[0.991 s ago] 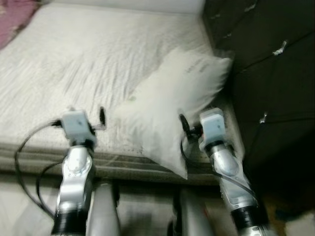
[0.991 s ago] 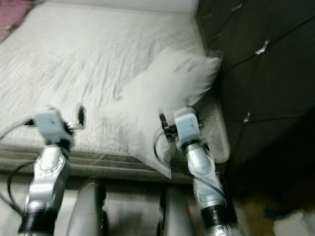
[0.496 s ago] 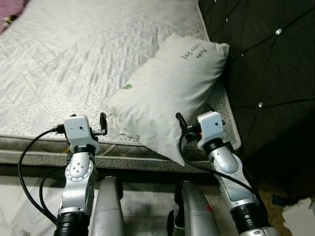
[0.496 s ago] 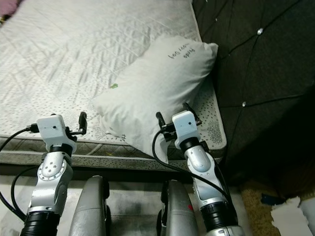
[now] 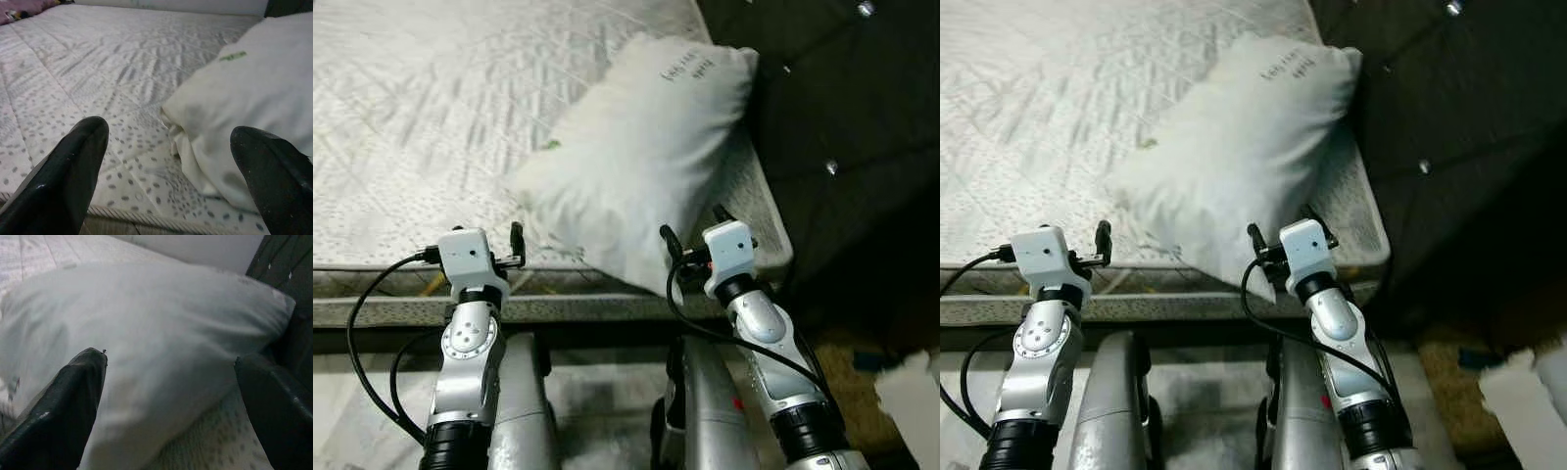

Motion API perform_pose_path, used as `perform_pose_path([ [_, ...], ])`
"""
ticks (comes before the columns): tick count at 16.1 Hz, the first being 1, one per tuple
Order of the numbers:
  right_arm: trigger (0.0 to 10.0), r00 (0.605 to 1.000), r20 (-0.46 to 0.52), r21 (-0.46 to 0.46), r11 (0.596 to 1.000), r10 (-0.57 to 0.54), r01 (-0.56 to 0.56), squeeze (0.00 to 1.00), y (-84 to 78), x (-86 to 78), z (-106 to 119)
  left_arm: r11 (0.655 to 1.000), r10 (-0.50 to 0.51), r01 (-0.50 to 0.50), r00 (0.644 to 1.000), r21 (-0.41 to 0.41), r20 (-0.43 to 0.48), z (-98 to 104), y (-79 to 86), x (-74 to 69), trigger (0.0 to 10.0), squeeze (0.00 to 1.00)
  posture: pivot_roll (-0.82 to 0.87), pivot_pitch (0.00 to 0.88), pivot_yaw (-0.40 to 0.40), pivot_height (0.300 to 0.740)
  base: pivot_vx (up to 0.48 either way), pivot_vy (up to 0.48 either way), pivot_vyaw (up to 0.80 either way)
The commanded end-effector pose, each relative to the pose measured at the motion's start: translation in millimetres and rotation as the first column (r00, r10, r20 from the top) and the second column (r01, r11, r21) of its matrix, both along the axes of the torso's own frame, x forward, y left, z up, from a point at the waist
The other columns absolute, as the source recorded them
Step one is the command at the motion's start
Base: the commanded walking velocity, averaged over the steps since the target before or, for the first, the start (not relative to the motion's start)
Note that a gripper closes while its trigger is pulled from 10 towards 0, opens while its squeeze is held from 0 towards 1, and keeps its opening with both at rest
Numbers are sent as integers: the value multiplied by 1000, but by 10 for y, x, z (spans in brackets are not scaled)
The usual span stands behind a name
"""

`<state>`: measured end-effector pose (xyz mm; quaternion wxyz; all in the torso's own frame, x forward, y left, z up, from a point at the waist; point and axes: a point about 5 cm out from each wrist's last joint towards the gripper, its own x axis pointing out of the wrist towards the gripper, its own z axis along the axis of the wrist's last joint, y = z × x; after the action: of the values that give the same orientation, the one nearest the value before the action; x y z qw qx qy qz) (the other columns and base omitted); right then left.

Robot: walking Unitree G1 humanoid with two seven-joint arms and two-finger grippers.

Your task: Clean up the room

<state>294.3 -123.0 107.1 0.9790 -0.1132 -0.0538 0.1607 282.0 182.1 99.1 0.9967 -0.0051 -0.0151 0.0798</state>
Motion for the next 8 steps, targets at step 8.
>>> perform_pose_path([
  [8, 10000, 963, -188, 8, 980, 195, -197, 0, 210, 165, -65, 1000, 14, -14, 1000, 7, 0, 57, 23, -67, 10000, 0, 83, 199, -36, 538, 0, 0, 0],
])
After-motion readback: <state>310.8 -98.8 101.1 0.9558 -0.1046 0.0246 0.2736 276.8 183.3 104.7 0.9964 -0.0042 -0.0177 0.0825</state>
